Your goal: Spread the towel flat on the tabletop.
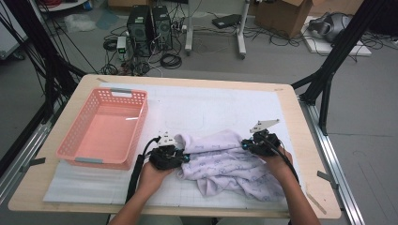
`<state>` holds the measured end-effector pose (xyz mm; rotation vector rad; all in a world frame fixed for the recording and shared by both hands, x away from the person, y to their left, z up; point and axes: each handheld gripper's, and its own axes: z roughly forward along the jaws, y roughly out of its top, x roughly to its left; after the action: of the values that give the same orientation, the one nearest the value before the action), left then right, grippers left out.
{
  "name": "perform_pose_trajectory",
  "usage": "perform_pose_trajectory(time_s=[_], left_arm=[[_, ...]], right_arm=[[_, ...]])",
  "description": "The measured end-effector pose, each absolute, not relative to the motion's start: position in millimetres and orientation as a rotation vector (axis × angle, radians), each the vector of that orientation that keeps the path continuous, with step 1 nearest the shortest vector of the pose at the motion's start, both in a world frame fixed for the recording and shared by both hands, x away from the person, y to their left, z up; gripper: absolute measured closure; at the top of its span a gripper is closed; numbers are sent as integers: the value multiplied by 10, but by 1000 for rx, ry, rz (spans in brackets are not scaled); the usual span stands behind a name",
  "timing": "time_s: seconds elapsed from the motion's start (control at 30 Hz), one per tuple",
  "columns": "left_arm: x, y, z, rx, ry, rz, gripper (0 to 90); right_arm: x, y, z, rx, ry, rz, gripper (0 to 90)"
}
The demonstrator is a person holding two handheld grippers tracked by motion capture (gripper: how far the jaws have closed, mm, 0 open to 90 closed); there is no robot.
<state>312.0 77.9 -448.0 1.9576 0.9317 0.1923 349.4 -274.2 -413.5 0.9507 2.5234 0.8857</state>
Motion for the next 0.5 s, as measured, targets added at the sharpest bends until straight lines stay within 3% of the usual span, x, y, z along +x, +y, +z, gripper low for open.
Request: perform_pose_trajectory(time_s=[0.1, 0.23, 0.5], left_arm=[[3153, 846, -4445, 1901, 967, 205, 529], [3195, 929, -4447, 1855, 982, 232, 501], [3237, 963, -4457, 1794, 979, 243, 549]], right_arm=[[3515, -2744, -4135, 936, 2522, 892, 744], [3601, -2829, -4063, 998, 2450, 1029, 649], [3986, -2866, -4002, 1106, 2310, 956, 756]])
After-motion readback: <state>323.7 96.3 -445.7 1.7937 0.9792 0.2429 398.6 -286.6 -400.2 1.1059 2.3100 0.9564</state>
